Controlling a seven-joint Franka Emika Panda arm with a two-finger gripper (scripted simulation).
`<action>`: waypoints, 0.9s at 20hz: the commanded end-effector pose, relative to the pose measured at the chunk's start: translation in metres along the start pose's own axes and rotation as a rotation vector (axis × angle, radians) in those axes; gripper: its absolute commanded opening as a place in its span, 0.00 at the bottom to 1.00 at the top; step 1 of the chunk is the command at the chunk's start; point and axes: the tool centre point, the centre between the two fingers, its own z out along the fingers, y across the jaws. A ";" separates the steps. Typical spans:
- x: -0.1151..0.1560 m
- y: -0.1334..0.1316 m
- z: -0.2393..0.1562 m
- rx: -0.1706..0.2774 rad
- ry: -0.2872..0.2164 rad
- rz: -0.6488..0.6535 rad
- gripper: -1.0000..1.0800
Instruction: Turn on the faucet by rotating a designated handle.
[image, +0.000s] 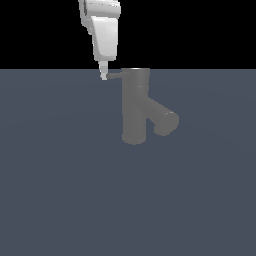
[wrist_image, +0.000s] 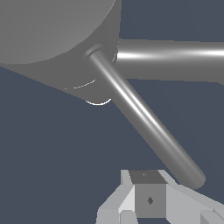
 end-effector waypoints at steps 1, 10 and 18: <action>0.025 0.014 0.000 -0.006 0.003 0.029 0.00; 0.060 0.048 -0.001 -0.009 0.003 0.035 0.00; 0.069 0.050 -0.001 -0.006 0.003 0.010 0.00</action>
